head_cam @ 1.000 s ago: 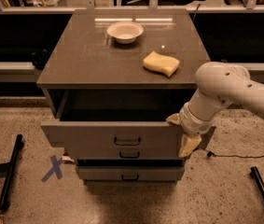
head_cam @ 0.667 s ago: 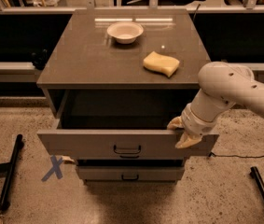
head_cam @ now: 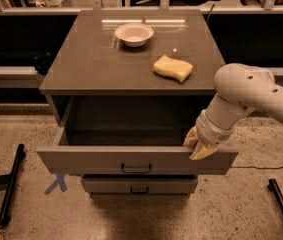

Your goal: Open top drawer

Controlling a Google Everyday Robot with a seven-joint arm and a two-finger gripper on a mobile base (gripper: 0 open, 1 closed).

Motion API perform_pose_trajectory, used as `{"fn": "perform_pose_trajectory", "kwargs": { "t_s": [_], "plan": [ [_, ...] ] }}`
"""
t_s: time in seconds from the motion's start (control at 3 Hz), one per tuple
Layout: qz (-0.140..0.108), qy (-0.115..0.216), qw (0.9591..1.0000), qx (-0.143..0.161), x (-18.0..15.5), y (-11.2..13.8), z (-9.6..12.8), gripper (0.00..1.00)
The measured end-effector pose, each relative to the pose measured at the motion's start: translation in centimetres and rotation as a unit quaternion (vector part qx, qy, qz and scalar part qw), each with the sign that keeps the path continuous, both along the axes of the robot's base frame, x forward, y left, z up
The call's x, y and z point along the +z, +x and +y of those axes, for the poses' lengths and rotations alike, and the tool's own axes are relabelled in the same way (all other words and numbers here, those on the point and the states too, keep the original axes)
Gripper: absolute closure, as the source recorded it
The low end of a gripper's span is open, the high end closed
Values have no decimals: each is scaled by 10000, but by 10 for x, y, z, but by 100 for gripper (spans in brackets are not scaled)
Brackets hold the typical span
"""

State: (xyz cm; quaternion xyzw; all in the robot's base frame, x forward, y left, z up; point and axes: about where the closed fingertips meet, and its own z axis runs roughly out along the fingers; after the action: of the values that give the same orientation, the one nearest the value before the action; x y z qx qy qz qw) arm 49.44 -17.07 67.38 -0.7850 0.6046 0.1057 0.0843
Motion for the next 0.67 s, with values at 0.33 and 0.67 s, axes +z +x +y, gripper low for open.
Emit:
{"fn": "perform_pose_trajectory", "kwargs": {
  "t_s": [0.33, 0.67],
  "plan": [
    [0, 0, 10000, 0, 0, 0, 0, 82],
    [0, 0, 10000, 0, 0, 0, 0, 58]
  ]
}}
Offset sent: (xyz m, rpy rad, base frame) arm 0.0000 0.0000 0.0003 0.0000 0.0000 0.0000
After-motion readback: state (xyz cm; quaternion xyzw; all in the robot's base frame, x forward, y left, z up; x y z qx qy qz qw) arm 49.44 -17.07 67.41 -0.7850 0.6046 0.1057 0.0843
